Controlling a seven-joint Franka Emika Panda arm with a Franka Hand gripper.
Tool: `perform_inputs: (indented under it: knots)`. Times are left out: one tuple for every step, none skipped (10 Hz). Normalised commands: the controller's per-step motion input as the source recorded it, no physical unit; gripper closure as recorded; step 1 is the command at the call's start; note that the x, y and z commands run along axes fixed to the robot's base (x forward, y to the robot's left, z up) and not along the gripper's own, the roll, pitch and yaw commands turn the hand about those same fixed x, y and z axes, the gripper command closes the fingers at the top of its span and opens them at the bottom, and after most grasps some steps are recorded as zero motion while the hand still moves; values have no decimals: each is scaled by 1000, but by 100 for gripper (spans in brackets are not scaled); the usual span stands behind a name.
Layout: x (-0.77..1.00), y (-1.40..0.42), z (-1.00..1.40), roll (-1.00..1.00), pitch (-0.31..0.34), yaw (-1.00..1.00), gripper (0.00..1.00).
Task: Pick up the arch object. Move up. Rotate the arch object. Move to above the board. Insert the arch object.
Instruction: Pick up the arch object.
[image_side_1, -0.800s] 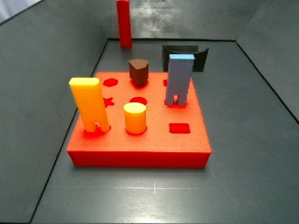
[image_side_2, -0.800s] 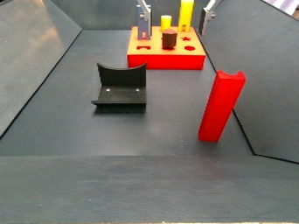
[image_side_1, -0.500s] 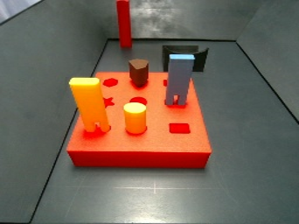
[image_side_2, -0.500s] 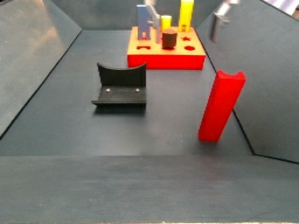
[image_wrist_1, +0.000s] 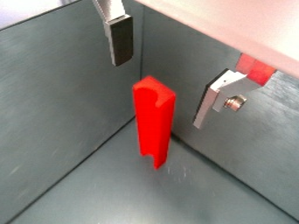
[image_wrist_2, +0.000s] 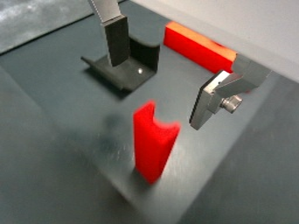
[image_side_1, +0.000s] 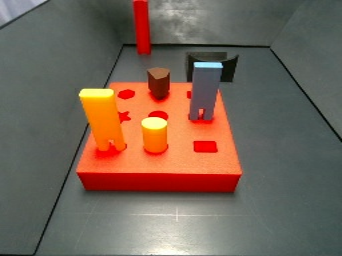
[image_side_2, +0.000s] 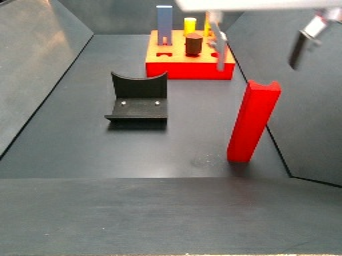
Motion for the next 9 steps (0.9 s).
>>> perform_inputs:
  knots:
    - [-286, 314, -280, -54, -50, -294, 0]
    - [-200, 211, -280, -79, -60, -214, 0]
    - [0, 0, -354, -53, -90, -20, 0]
    - [0, 0, -400, -44, -114, 0, 0]
    - [0, -43, -431, -1, -107, 0, 0]
    - [0, -6, -437, 0, -96, 0, 0]
    - [3, -6, -446, 0, -94, 0, 0]
    - [60, -94, -403, 0, -84, 11, 0]
    - [40, -97, -274, 0, -69, 0, 0]
